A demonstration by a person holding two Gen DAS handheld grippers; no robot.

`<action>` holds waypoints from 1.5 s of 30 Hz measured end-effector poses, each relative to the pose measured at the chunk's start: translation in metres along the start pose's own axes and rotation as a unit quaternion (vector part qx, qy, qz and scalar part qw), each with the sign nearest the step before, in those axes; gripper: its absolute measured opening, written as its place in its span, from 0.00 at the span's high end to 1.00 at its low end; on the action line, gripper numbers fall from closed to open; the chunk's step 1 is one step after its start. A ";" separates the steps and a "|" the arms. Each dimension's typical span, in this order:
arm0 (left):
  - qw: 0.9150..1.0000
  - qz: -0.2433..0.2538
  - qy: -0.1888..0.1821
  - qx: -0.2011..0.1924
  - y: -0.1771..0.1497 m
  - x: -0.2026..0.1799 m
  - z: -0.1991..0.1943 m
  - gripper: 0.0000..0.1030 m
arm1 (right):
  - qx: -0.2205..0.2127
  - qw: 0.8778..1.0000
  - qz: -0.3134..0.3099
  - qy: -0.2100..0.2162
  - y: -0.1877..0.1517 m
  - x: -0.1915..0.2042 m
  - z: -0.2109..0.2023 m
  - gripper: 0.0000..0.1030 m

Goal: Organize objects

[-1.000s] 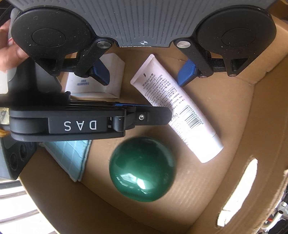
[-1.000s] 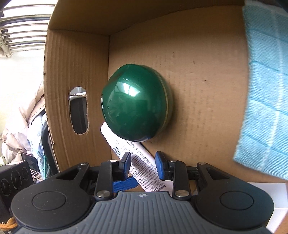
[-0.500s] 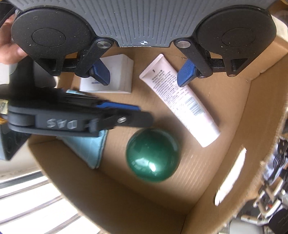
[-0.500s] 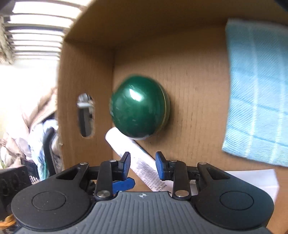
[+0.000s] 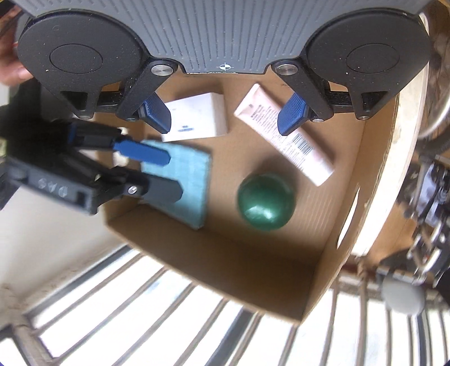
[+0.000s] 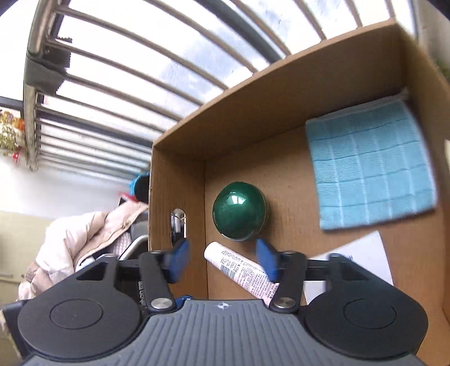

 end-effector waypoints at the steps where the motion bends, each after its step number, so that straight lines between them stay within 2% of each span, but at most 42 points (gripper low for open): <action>1: 1.000 0.006 -0.006 -0.012 -0.001 -0.001 -0.006 0.14 | -0.014 1.000 -0.001 -0.005 -0.006 0.003 -0.006 0.34; 3: 0.999 0.020 -0.012 -0.041 -0.006 0.000 -0.026 0.03 | -0.038 0.999 0.001 -0.008 -0.008 0.004 -0.019 0.28; 7: 0.993 0.044 0.020 -0.110 -0.008 -0.013 -0.056 0.02 | -0.081 0.996 0.023 0.006 -0.020 0.003 -0.042 0.26; 10: 0.987 0.059 0.039 -0.145 -0.007 -0.029 -0.075 0.00 | -0.109 0.993 0.041 0.012 -0.025 0.002 -0.056 0.25; 14: 0.979 0.077 0.097 -0.160 -0.007 -0.051 -0.092 0.00 | -0.137 0.989 0.055 0.005 -0.027 -0.002 -0.072 0.25; 17: 0.970 0.085 0.139 -0.179 -0.014 -0.066 -0.101 0.00 | -0.155 0.986 0.062 -0.004 -0.030 -0.005 -0.083 0.24; 20: 0.968 0.076 0.135 -0.199 -0.022 -0.075 -0.110 0.00 | -0.167 0.983 0.069 -0.011 -0.034 -0.008 -0.088 0.24; 23: 0.964 0.089 0.125 -0.218 -0.028 -0.083 -0.118 0.00 | -0.179 0.981 0.075 -0.020 -0.040 -0.011 -0.095 0.24; 25: 0.960 0.109 0.138 -0.220 -0.029 -0.087 -0.118 0.00 | -0.187 0.979 0.079 -0.023 -0.044 -0.011 -0.101 0.25; 28: 0.947 0.140 0.169 -0.233 -0.033 -0.091 -0.119 0.00 | -0.198 0.977 0.080 -0.028 -0.050 -0.009 -0.108 0.24; 29: 0.947 0.142 0.169 -0.232 -0.035 -0.090 -0.119 0.00 | -0.201 0.976 0.079 -0.030 -0.053 -0.009 -0.111 0.24; 30: 0.951 0.134 0.162 -0.226 -0.035 -0.087 -0.118 0.00 | -0.203 0.975 0.078 -0.032 -0.055 -0.008 -0.113 0.24; 33: 0.969 0.090 0.131 -0.191 -0.033 -0.072 -0.115 0.00 | -0.210 0.974 0.068 -0.042 -0.063 -0.003 -0.118 0.20; 34: 0.972 0.075 0.130 -0.183 -0.033 -0.067 -0.114 0.00 | -0.213 0.974 0.062 -0.047 -0.065 -0.001 -0.119 0.20; 37: 0.978 0.055 0.138 -0.149 -0.031 -0.052 -0.102 0.00 | -0.219 0.972 0.038 -0.070 -0.073 0.006 -0.123 0.14; 41: 0.986 0.028 0.147 -0.074 -0.027 -0.026 -0.074 0.00 | -0.221 0.969 0.009 -0.114 -0.080 0.011 -0.124 0.08; 45: 0.986 0.013 0.165 -0.022 -0.030 -0.008 -0.053 0.00 | -0.217 0.960 -0.023 -0.175 -0.088 0.016 -0.120 0.02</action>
Point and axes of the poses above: each gripper's, at about its wrist camera, not at the fingertips, and z roughly the way its jaws point, x to its left, y to its top, the point moved 1 cm from there along z, roughly the way its jaws point, and after that the axes turned 4 degrees about y, right-handed, at the moved point
